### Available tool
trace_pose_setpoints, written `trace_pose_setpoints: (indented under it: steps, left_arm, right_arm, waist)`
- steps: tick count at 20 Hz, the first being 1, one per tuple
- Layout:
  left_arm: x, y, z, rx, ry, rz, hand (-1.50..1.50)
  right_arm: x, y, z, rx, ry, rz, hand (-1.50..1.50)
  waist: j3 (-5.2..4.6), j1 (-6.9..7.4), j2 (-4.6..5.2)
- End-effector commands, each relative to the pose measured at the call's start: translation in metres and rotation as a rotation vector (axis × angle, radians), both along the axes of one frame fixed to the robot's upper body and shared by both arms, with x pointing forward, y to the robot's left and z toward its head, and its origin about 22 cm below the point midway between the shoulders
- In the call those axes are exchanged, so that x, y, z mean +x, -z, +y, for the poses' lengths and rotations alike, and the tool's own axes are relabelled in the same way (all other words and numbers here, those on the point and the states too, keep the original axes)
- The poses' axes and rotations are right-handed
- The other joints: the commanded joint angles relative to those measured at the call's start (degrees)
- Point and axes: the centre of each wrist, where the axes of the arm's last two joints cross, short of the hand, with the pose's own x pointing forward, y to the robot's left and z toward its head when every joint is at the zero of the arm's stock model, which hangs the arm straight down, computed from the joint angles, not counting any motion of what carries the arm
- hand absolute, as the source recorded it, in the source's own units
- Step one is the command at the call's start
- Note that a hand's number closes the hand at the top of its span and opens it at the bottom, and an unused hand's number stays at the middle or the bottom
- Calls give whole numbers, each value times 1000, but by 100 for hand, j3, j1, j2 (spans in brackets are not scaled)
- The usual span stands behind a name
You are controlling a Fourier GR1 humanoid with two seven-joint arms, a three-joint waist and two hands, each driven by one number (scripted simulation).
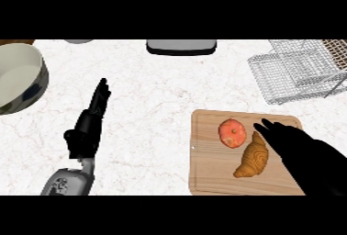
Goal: Pick the croissant from the cutting board and place it in the tiered basket
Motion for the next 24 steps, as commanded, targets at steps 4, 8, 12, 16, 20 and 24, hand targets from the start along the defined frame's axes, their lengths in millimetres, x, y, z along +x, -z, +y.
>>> trace_pose_setpoints:
  steps: [4,8,12,16,20,24]
  left_arm:
    - [-11,14,7,9,-18,6,0]
    - [10,2,-12,-3,-9,-11,0]
    - [3,-1,15,8,-16,6,0]
    - [-6,-8,-6,8,-16,6,0]
    - [-11,-2,3,-21,11,8,0]
    - [6,6,7,-6,-7,3,0]
  right_arm:
    - [-1,15,12,-132,123,-26,-150]
    - [14,14,2,-141,162,-17,-150]
    - [13,27,-20,-125,170,19,-150]
    - [3,37,-10,-115,173,49,-150]
    - [27,61,-22,-74,142,36,-150]
    - [19,54,-6,-61,137,40,-150]
  waist:
    - [-1,-26,-13]
    - [2,-66,-2]
    - [6,-78,-9]
    - [7,-54,-19]
    - [8,-23,-6]
    - [6,-46,-1]
